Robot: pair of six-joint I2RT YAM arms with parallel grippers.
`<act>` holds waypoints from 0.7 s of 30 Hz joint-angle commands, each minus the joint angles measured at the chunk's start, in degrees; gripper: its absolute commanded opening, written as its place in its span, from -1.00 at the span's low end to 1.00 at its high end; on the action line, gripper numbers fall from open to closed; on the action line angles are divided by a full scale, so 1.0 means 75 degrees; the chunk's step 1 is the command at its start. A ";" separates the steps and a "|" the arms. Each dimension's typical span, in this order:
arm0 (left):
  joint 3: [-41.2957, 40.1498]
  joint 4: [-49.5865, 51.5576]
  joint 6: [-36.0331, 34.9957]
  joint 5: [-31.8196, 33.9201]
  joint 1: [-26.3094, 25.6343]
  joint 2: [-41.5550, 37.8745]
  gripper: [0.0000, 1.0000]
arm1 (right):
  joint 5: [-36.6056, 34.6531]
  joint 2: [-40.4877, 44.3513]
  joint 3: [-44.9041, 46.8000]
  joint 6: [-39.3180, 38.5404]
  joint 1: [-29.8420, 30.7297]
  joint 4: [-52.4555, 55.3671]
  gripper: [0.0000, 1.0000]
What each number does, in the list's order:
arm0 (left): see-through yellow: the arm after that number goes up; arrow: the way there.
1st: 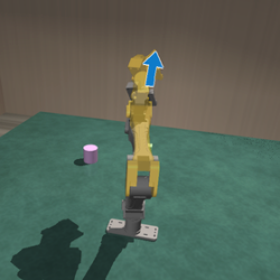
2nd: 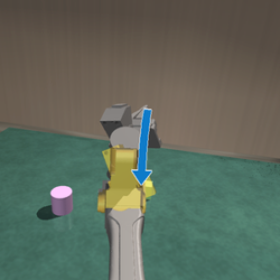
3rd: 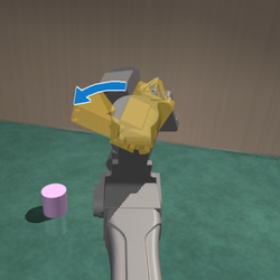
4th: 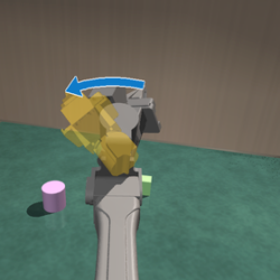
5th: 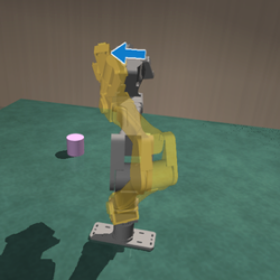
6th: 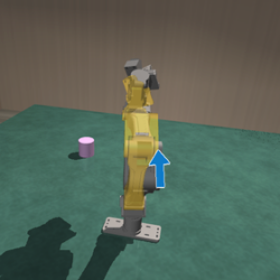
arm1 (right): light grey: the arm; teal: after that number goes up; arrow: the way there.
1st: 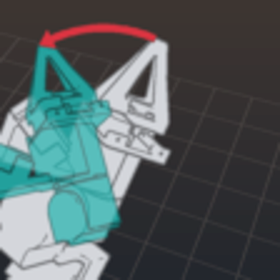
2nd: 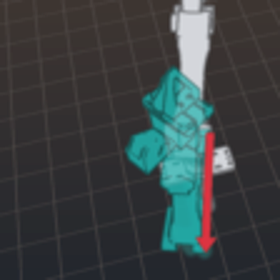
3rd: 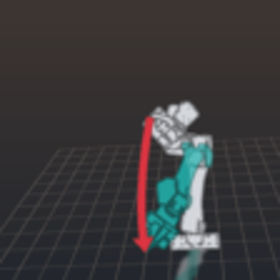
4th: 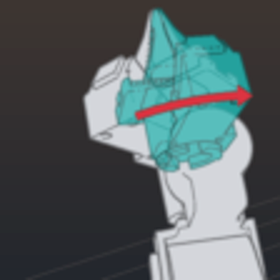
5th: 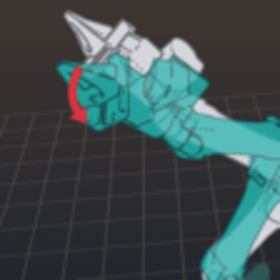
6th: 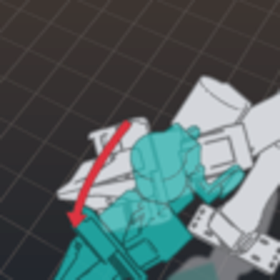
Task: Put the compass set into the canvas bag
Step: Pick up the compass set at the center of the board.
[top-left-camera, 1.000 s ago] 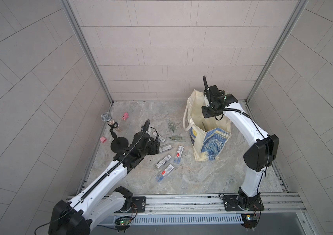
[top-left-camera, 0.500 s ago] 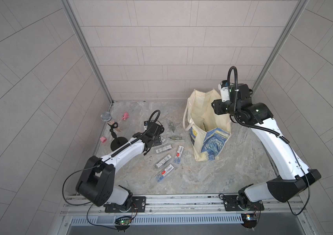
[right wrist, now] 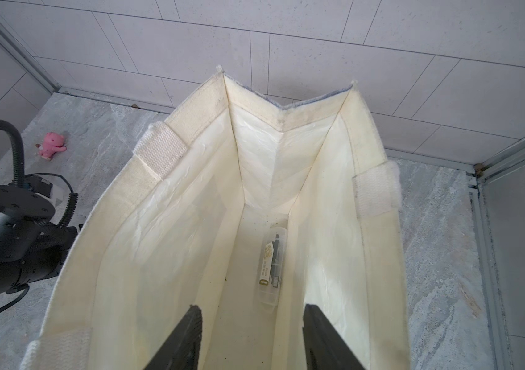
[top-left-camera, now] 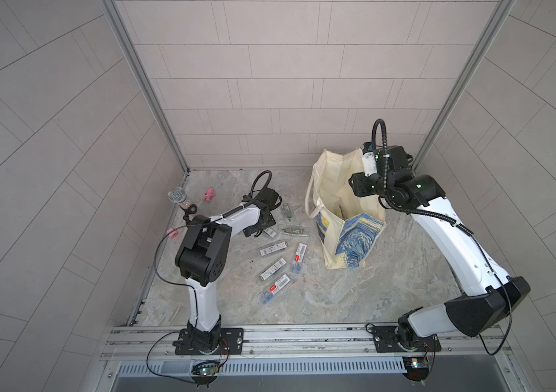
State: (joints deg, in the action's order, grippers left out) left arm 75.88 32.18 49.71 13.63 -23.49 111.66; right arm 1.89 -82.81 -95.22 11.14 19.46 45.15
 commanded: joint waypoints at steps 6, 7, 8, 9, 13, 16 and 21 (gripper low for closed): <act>0.0500 0.0127 0.0597 -0.0219 -0.0015 0.0696 0.68 | 0.0138 0.0195 0.0037 -0.0102 0.0018 -0.0112 0.05; 0.0490 0.0133 0.0633 -0.0129 -0.0003 0.0704 0.67 | 0.0135 0.0212 0.0040 -0.0102 0.0018 -0.0113 0.06; 0.0468 0.0118 0.0687 -0.0035 0.0011 0.0699 0.62 | 0.0135 0.0213 0.0051 -0.0096 0.0018 -0.0119 0.06; 0.0427 0.0089 0.0723 0.0029 0.0029 0.0698 0.56 | 0.0134 0.0213 0.0063 -0.0102 0.0018 -0.0121 0.06; 0.0214 -0.0166 0.0772 -0.0045 0.0147 0.0697 0.22 | 0.0112 0.0213 0.0087 -0.0067 0.0018 -0.0182 0.05; -0.0012 -0.0375 0.0824 -0.0182 0.0171 0.0666 0.15 | 0.0111 0.0215 0.0087 -0.0055 0.0018 -0.0195 0.06; -0.0346 -0.0739 0.0883 -0.0212 0.0196 0.0431 0.01 | 0.0123 0.0211 0.0099 -0.0054 0.0018 -0.0183 0.05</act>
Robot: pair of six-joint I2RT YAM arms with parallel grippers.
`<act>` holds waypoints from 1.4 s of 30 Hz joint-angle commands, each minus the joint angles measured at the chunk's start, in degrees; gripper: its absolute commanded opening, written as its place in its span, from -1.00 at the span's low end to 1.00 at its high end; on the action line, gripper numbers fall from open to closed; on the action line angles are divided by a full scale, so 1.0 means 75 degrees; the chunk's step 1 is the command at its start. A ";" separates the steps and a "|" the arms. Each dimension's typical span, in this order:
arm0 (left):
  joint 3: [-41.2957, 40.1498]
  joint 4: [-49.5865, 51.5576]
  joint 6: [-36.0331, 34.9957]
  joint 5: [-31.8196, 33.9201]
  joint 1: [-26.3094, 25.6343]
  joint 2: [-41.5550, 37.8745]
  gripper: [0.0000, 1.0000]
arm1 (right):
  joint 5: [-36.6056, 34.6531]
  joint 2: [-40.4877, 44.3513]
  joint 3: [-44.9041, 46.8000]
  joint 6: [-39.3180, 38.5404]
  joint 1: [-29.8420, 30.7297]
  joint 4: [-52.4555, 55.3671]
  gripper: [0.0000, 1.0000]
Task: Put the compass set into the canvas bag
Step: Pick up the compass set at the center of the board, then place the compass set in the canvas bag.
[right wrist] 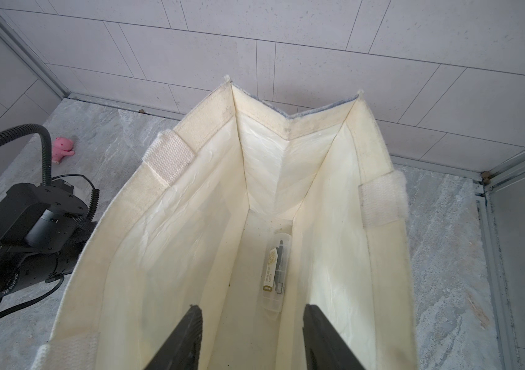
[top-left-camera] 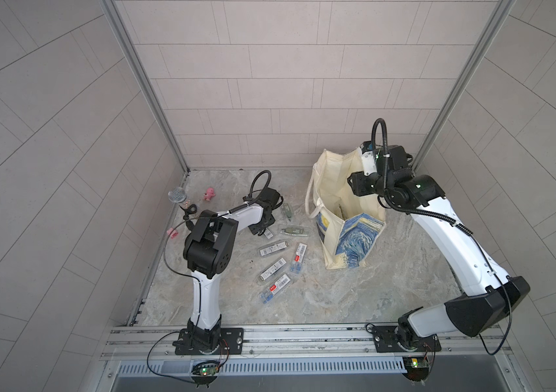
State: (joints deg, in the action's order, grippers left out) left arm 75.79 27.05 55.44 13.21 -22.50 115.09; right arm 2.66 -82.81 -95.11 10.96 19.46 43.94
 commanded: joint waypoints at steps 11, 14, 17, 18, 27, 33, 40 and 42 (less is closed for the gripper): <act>-0.1727 -0.1686 0.0321 -0.0394 0.0193 -0.1582 -0.36 | 0.0172 0.0240 0.0150 0.0096 0.0027 -0.0123 0.05; -0.2135 -0.2253 0.0261 -0.0719 0.0284 -0.2229 -0.43 | 0.0245 0.0323 0.0154 0.0149 0.0076 -0.0203 0.05; -0.2294 -0.2413 0.0142 -0.0963 0.0349 -0.2895 -0.49 | 0.0420 0.0408 0.0143 0.0214 0.0145 -0.0323 0.05; -0.2353 -0.2474 0.0079 -0.1035 0.0358 -0.3096 -0.51 | 0.0458 0.0432 0.0121 0.0226 0.0184 -0.0338 0.05; -0.2873 -0.3033 0.0134 -0.1812 0.0387 -0.5163 -0.58 | 0.0847 0.0521 -0.0111 0.0215 0.1140 -0.0640 0.06; -0.2678 -0.3114 0.0426 -0.2393 0.0369 -0.5940 -0.63 | 0.1094 -0.0151 -0.0376 0.0190 0.2312 -0.0769 0.07; -0.2745 -0.3507 0.0994 -0.2898 0.0243 -0.6419 -0.66 | 0.1334 -0.1433 -0.0988 0.0198 0.3237 -0.0668 0.08; -0.2725 -0.3533 0.1028 -0.2920 0.0169 -0.6484 -0.65 | 0.1535 -0.1746 -0.1180 0.0272 0.3315 -0.0639 0.08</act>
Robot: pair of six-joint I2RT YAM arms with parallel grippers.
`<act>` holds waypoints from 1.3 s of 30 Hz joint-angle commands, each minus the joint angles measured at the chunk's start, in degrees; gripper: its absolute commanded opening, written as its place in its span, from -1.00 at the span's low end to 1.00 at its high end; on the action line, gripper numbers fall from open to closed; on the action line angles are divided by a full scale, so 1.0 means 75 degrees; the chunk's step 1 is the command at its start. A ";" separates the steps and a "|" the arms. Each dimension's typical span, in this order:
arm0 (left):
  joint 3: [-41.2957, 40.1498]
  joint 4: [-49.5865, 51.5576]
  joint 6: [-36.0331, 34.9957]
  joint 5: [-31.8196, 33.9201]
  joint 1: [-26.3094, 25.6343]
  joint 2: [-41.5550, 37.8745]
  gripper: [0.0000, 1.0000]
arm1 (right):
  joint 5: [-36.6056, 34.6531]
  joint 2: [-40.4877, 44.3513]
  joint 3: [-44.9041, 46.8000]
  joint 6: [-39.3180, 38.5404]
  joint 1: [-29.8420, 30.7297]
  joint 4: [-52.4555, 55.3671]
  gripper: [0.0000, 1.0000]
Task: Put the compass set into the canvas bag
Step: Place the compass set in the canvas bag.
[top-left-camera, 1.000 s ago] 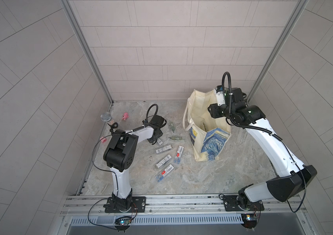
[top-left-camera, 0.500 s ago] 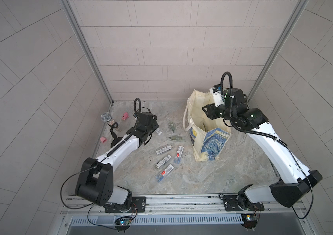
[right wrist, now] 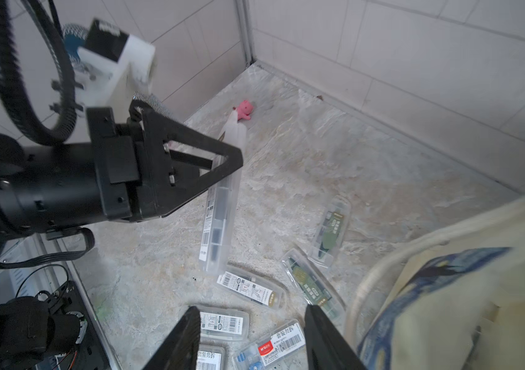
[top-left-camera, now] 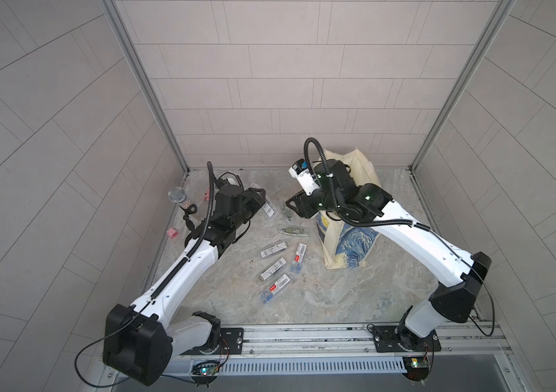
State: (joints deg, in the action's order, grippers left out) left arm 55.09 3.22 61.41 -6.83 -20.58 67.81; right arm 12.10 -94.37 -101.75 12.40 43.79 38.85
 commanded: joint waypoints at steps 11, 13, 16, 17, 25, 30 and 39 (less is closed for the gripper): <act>0.0020 -0.0494 0.0391 -0.0223 -0.0385 -0.0389 -0.69 | 0.0549 -0.1135 -0.0859 0.0362 0.0214 -0.0078 0.03; 0.0046 -0.0489 0.0379 -0.0229 -0.0395 -0.0390 -0.68 | 0.0552 -0.1235 -0.0902 0.0364 0.0219 -0.0051 -0.09; 0.0073 -0.0468 0.0335 -0.0222 -0.0397 -0.0379 -0.69 | 0.0563 -0.1327 -0.0958 0.0363 0.0220 0.0011 -0.27; 0.0073 -0.0456 0.0332 -0.0210 -0.0400 -0.0380 -0.69 | 0.0550 -0.1328 -0.0961 0.0373 0.0220 0.0018 -0.33; 0.0039 -0.0477 0.0344 -0.0162 -0.0404 -0.0350 -0.69 | 0.0558 -0.1319 -0.0963 0.0368 0.0220 0.0071 -0.73; -0.0056 -0.0301 0.0208 -0.0058 -0.0397 -0.0413 0.17 | 0.0357 -0.1157 -0.0961 0.0350 0.0224 0.0055 -1.00; -0.0405 0.1130 -0.1253 0.0381 -0.0189 -0.1142 1.00 | -0.0232 -0.0467 -0.0669 0.0108 0.0186 0.0229 -1.00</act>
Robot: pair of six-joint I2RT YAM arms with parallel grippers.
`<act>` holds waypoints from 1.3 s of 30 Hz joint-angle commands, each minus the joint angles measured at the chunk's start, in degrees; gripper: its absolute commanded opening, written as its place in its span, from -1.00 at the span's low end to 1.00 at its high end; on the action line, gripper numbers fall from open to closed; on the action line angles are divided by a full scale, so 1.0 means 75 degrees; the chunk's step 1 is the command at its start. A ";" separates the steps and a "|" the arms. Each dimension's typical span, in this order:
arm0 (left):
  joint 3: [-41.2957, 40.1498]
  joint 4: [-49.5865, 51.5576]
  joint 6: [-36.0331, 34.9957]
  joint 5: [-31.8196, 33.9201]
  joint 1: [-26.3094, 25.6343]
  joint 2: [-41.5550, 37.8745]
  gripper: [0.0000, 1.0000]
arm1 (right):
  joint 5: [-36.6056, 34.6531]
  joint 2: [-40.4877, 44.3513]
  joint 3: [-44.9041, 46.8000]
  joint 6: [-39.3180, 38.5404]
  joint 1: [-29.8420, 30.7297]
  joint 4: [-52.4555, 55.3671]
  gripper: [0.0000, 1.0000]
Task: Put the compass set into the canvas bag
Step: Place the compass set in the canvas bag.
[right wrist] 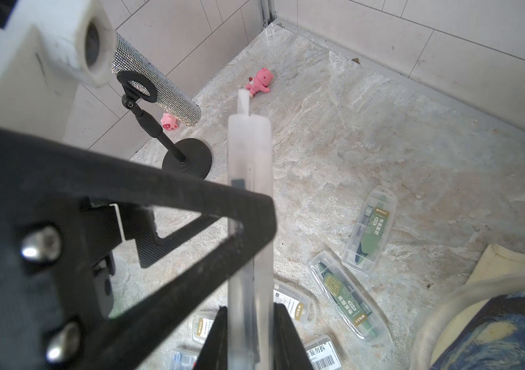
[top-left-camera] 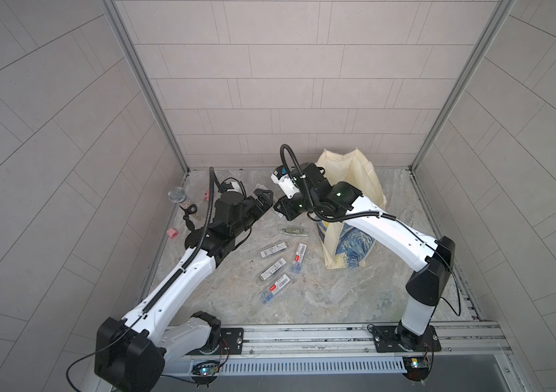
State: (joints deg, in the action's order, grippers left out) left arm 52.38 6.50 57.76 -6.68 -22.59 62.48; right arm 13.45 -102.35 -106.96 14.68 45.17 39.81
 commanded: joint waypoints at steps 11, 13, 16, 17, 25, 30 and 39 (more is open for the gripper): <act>-0.0431 0.2695 -0.2873 0.0605 0.0111 -0.2051 1.00 | -0.0986 0.1578 -0.0020 -0.0421 -0.0995 0.0402 -1.00; -0.0548 0.2800 -0.3036 0.0420 0.0117 -0.2119 1.00 | -0.1118 0.1765 0.0007 -0.0410 -0.1190 0.0375 -1.00; -0.0731 0.2635 -0.3306 -0.0060 0.0117 -0.2127 0.96 | -0.1226 0.1901 -0.0010 -0.0376 -0.1561 0.0496 -1.00; -0.0773 0.2582 -0.3367 -0.0165 0.0117 -0.2098 0.94 | -0.1284 0.1937 0.0010 -0.0385 -0.1696 0.0564 -1.00; -0.0875 0.2383 -0.3640 -0.0658 0.0117 -0.1776 0.91 | -0.1829 0.1860 0.0677 -0.0398 -0.2801 0.0857 -1.00; -0.0860 0.2307 -0.3657 -0.0832 0.0115 -0.1640 0.90 | -0.2276 0.1397 0.0807 -0.0567 -0.3021 0.1172 -1.00; -0.0961 0.2250 -0.3589 -0.0763 0.0113 -0.1616 0.89 | -0.2262 0.0436 0.0852 -0.0644 -0.3198 0.1301 -1.00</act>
State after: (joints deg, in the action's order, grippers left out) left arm 45.69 24.64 31.42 -12.05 -21.89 50.28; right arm -2.48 -97.76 -100.16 10.68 21.47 48.29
